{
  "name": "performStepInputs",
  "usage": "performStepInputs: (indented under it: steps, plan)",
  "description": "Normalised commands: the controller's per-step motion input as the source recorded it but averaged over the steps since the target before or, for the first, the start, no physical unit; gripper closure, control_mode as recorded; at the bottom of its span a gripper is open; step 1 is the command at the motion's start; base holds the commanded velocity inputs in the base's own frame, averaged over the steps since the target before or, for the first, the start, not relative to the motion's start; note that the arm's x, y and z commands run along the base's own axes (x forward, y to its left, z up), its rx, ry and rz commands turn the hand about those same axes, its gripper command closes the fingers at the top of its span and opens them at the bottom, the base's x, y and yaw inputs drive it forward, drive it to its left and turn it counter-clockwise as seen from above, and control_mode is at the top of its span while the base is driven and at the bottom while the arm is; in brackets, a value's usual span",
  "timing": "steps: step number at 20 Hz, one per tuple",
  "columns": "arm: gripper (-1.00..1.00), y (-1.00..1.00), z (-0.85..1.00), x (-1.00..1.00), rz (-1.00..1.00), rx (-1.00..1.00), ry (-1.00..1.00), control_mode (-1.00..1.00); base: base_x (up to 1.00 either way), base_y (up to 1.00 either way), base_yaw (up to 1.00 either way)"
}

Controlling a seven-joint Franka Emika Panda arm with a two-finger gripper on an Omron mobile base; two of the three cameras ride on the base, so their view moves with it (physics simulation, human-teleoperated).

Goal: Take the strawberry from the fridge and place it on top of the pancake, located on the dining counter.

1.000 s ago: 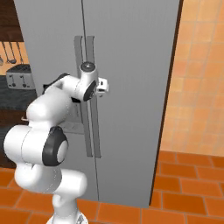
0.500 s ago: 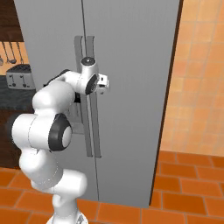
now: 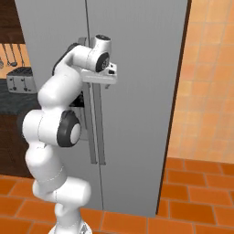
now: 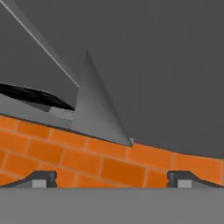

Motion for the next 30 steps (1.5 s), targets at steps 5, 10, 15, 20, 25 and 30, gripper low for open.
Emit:
performStepInputs:
  steps: [5,10,15,20,25,30]
  plan:
    - [-1.00,0.15,-0.03,-0.16,0.00,0.00,-0.48,-1.00,0.00,0.00,0.00]
    - [-1.00,0.22,-0.21,0.02,-0.03,0.00,-0.29,-1.00,0.00,0.00,0.00]
    - [-1.00,0.00,-0.29,0.30,-0.03,0.00,-0.21,-1.00,0.00,0.00,0.00]
    - [-1.00,-0.07,-0.07,0.50,-0.01,0.00,-0.09,-1.00,0.00,0.00,0.00]
    - [-1.00,-0.01,-0.16,0.53,0.00,0.01,-0.11,-1.00,0.00,0.00,0.00]
    - [1.00,0.00,-0.40,0.26,0.02,0.05,-0.28,-1.00,0.00,0.00,0.00]
